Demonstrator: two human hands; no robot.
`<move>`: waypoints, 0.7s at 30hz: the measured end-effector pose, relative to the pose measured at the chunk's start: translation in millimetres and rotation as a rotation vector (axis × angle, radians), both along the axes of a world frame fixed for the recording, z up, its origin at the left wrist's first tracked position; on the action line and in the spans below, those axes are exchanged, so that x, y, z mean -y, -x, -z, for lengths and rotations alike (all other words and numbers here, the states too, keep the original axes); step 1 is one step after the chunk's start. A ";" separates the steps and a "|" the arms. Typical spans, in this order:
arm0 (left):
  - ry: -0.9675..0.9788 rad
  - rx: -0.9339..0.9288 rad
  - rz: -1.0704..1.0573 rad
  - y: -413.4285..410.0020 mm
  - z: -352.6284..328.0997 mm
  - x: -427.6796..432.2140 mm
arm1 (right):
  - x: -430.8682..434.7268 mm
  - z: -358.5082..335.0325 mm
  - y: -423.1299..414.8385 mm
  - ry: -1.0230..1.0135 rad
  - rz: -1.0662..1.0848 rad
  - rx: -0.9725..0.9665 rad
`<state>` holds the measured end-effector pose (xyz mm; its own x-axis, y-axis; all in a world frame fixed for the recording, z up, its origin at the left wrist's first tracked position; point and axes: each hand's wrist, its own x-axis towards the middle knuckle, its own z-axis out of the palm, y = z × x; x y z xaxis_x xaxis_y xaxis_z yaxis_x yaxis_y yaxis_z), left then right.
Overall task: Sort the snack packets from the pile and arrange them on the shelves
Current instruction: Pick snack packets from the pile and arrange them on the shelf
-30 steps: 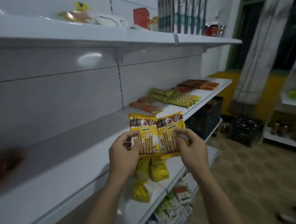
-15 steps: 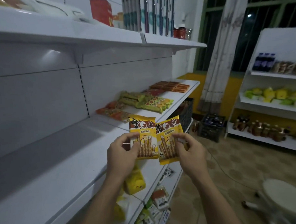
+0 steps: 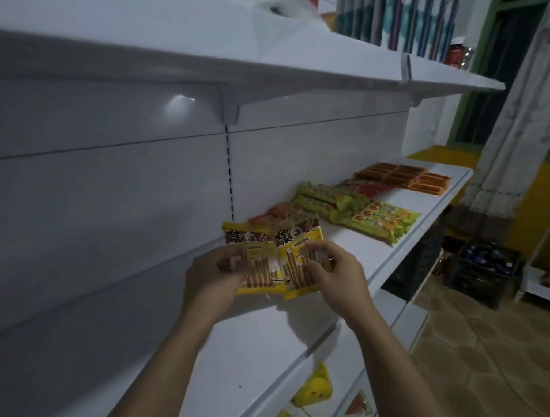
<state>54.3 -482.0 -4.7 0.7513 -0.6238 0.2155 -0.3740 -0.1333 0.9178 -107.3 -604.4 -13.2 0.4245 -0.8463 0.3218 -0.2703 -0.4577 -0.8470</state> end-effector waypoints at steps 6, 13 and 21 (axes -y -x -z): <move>-0.068 -0.018 -0.092 -34.3 16.2 15.2 | 50.8 -2.1 -58.5 0.102 -0.166 -0.184; -0.237 0.018 -0.309 -64.3 31.9 37.3 | 101.6 -6.8 -132.4 0.099 -0.394 -0.378; -0.744 0.264 -0.459 -65.6 39.2 65.8 | 88.0 9.7 -159.8 0.685 -0.382 -0.795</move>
<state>119.9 -547.8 -43.9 0.9434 -0.3223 0.0777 -0.3236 -0.8443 0.4272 52.5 -692.5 -22.8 0.9114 -0.3643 0.1916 -0.3651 -0.9304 -0.0323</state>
